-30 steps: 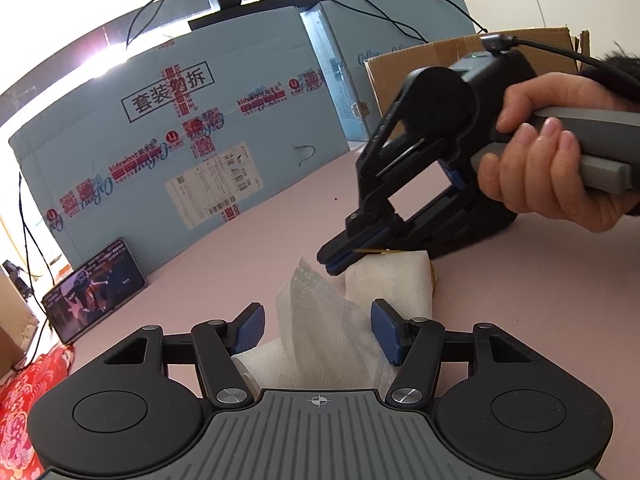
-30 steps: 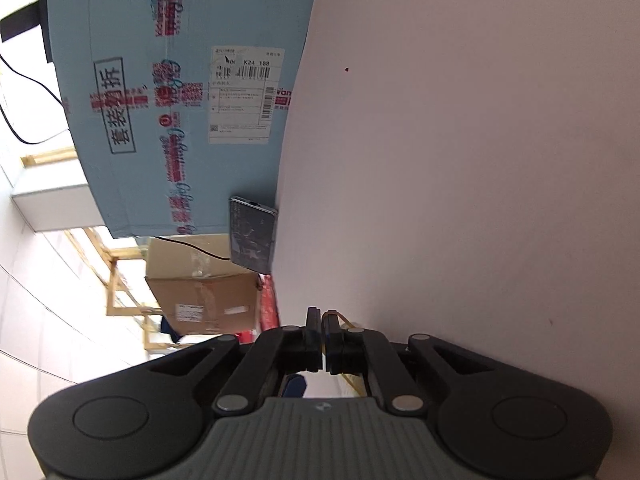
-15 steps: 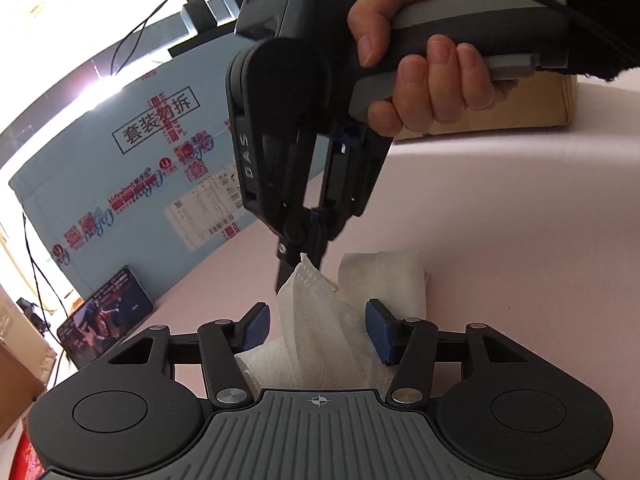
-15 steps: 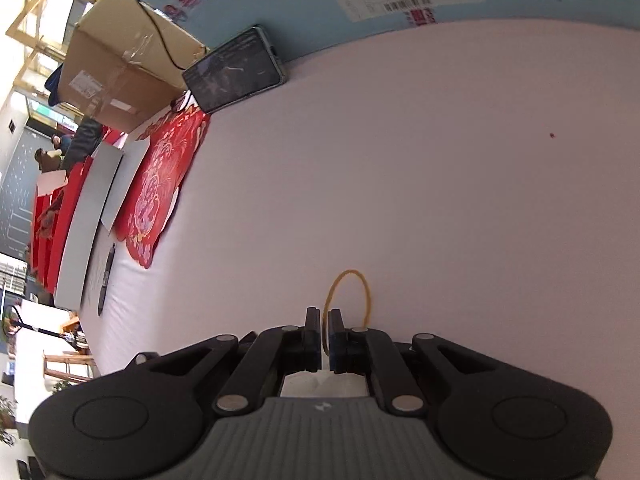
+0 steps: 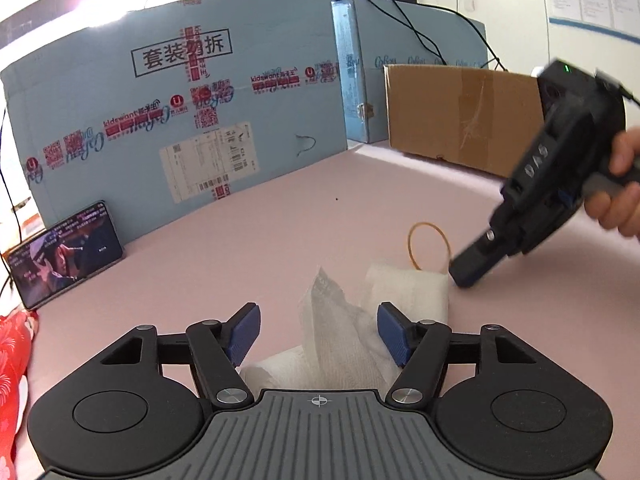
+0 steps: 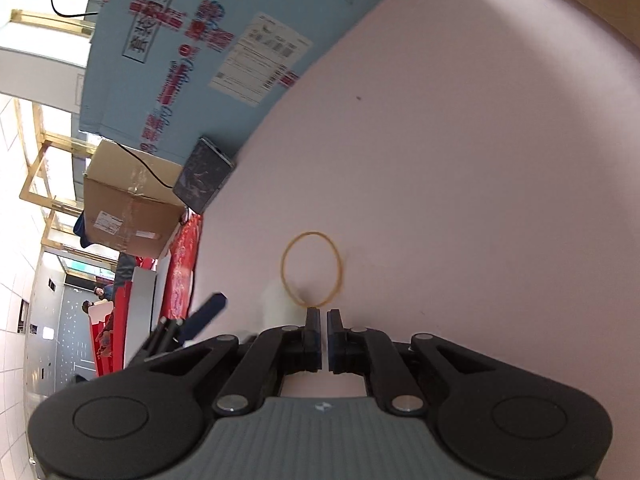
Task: Fold shopping bag
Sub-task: 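Lower the bundle onto the table with the left gripper and release it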
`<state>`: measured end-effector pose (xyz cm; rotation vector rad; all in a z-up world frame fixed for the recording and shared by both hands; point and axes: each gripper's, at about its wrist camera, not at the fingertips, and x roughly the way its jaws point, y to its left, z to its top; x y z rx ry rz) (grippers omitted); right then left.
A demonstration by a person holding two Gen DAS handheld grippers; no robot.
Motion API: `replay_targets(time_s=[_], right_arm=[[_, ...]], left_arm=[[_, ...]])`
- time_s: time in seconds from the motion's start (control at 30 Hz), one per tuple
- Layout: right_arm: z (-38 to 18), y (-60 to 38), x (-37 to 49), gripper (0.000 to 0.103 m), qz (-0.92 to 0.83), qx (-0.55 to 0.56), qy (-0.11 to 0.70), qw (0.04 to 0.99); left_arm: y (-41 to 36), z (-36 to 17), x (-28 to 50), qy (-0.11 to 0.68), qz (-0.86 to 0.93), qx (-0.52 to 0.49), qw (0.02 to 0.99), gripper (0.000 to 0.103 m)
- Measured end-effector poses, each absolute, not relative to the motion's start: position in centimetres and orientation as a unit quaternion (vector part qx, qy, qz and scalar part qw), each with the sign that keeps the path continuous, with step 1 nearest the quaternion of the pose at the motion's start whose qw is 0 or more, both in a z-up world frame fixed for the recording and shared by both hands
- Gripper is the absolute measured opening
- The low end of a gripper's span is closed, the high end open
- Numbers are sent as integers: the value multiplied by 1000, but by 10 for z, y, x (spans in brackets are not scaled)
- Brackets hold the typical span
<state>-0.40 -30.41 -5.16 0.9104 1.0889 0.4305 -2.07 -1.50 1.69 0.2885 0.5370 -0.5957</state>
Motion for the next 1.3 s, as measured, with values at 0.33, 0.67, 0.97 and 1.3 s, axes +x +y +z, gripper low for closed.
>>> replay_targets(time_s=[0.33,0.67,0.97,1.3], right_arm=[[-46,-315,-18,9,187,396,470,766],[-21,-320,-28,33,162,323,465,808],[-4,-276,-36,35,243,262,409,840],[-7,-222,-31,17,245,143,376,882]], left_arm=[[-49,22,-49,226,-254,281,897,70],[-1,10,2,352,-375,102,852,70],[13,22,3,336,-369,110,860,70],[-1,51,-20,246,-207,249,913,70]])
